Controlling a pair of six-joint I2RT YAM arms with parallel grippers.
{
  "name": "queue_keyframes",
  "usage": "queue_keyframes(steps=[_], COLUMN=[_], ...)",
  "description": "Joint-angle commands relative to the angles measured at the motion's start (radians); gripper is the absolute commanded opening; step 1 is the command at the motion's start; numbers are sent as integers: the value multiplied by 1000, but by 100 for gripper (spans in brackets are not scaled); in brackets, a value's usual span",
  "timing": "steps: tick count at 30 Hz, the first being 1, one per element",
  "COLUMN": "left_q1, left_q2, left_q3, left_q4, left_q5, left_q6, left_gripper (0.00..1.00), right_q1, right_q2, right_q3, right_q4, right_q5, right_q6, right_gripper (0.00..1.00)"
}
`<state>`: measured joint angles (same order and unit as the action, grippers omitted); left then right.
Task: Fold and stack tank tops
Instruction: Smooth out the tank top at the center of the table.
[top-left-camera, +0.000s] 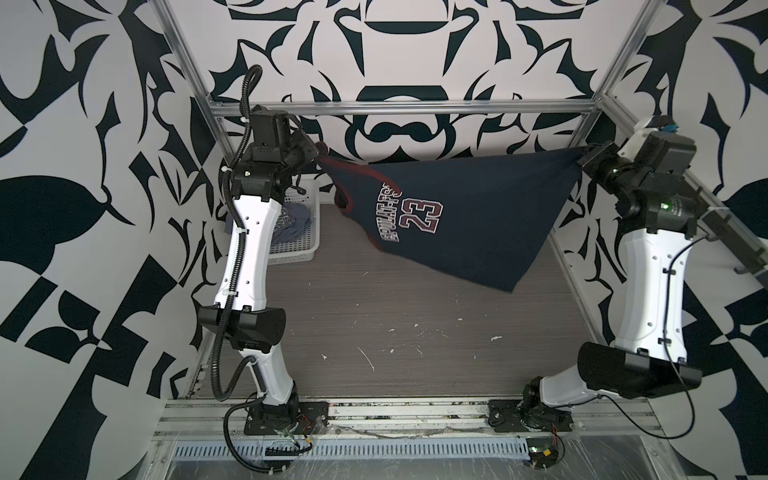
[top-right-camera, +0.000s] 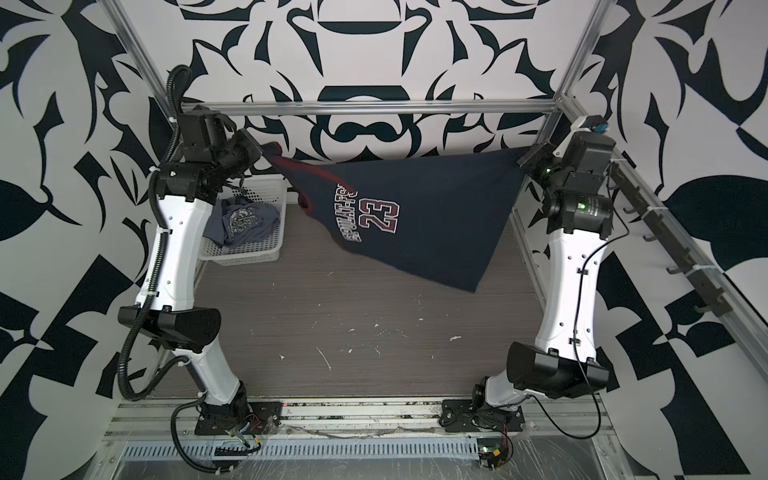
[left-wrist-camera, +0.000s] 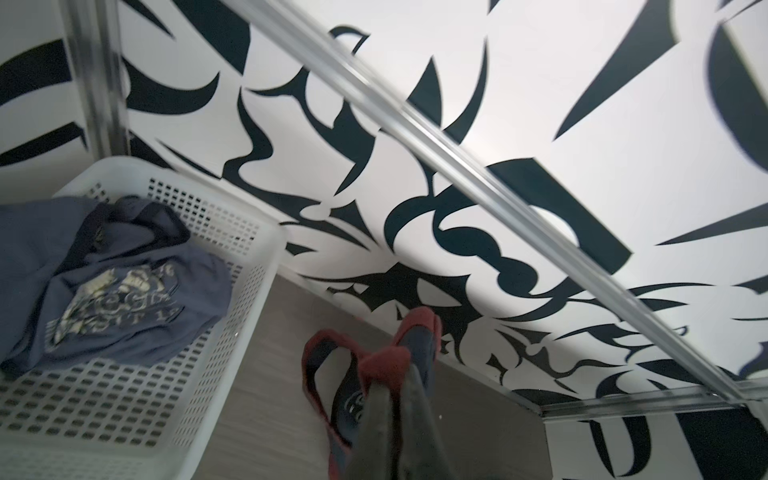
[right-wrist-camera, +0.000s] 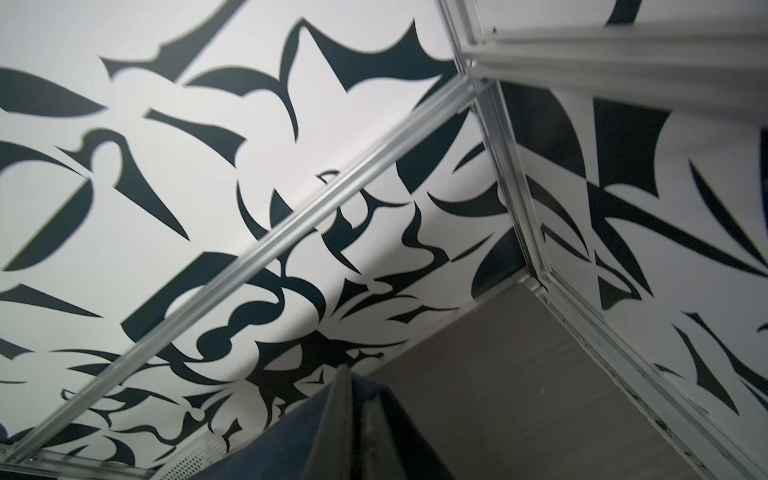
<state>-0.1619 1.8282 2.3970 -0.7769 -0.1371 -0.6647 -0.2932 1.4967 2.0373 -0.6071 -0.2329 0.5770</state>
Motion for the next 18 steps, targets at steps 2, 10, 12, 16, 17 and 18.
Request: queue_keyframes(steps=[2,10,12,16,17,18], left_q1=[9,9,10,10,11,12], left_q2=[-108,-392,-429,-423,-413,-407], left_q3=[-143,-925,-1111,-1330,-1365,-1395], left_q4=[65,245,294,283,270,272], left_q5=[19,83,135,158,145,142], left_q6=[33,-81,-123,-129,-120,-115], left_gripper=[0,0,0,0,0,0], right_q1=[-23,-24,-31,-73,-87,-103], right_q2=[-113,-437,-497,-553,-561,-568], right_q3=[-48,-732,-888,-1130,-1178,-1217], right_q4=[71,64,15,-60,-65,-63], right_q5=[-38,-27,13,48,50,47], right_q6=[25,61,32,-16,-22,-28], right_gripper=[0,0,0,0,0,0])
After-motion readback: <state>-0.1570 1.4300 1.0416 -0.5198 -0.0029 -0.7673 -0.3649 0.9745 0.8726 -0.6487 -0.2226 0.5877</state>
